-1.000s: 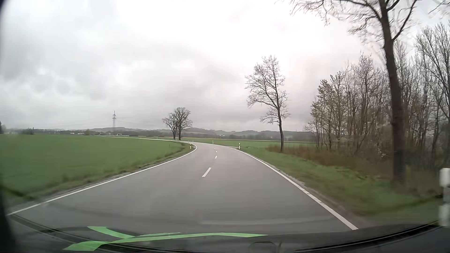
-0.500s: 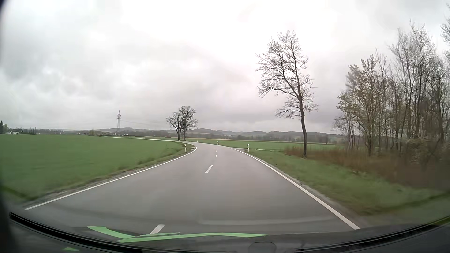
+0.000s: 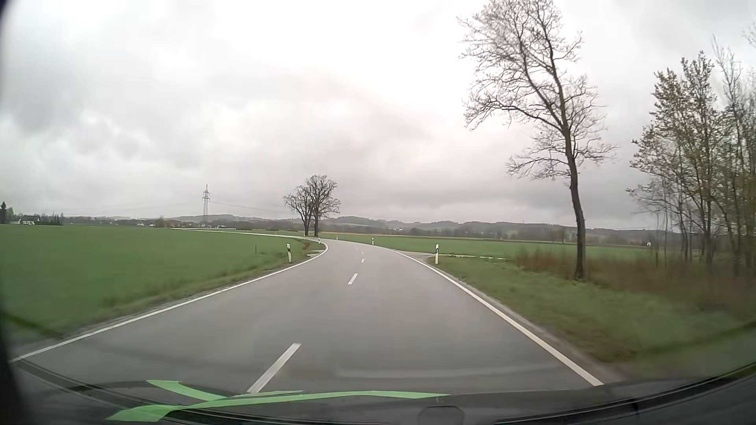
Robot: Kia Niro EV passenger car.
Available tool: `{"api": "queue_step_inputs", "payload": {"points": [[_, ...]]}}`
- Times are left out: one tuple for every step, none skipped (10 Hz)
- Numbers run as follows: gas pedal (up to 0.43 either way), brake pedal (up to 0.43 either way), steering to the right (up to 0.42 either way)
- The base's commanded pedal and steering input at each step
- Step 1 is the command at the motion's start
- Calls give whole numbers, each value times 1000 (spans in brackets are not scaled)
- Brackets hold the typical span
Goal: Follow the waypoints while adhering to traffic rules and regulations
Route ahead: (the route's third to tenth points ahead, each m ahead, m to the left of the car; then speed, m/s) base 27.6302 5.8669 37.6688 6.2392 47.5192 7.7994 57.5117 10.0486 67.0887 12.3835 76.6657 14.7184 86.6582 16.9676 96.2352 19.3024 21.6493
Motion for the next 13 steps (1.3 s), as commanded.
{"api": "queue_step_inputs", "payload": {"points": [[169, 0, -14], [138, 0, -15], [118, 0, -15], [118, 0, -15], [118, 0, -15], [138, 0, -15], [157, 0, -17], [169, 0, -17], [177, 0, -18], [177, 0, -18], [169, 0, -18], [138, 0, -18], [130, 0, -20]]}}
